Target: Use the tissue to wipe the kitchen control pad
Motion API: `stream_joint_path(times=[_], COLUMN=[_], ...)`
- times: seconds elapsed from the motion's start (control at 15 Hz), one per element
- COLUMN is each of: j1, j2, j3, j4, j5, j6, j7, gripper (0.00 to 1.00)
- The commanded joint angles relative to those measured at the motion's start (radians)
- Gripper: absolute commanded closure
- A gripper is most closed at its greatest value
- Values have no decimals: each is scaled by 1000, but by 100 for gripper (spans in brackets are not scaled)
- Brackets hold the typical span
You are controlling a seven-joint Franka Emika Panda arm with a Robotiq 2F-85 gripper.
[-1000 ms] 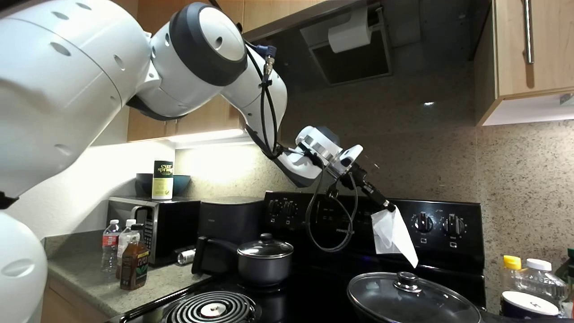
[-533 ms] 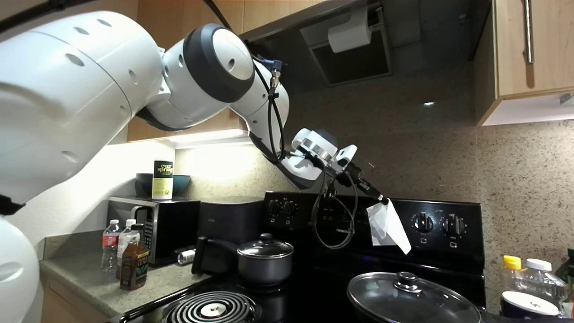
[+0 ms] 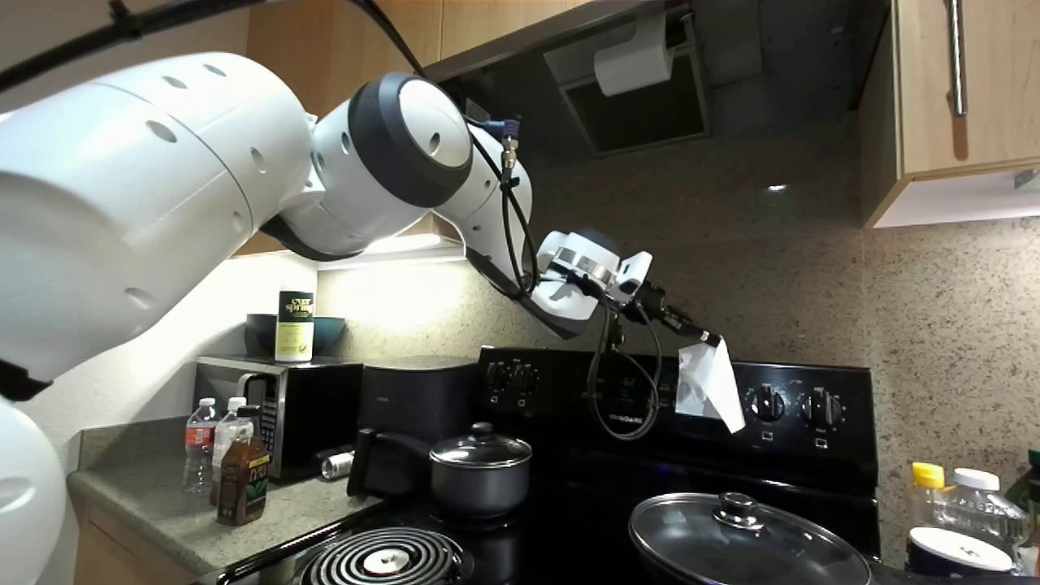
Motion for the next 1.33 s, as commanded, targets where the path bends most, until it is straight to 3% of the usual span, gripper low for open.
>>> stream_joint_path(times=[0.0,0.07,0.53,0.67,1.27], j1=[9,32,43,19,-39], j2=[26,34,121,119,84], j3=[-20,-54,-76,-28,135], j4=[75,85,209,199,146], j5=[-90,-86,-91,-70,-20], j6=[-89,-106,-198,-94,264], j7=[144,165,151,16,-289], gripper=[93,93,93,94,93])
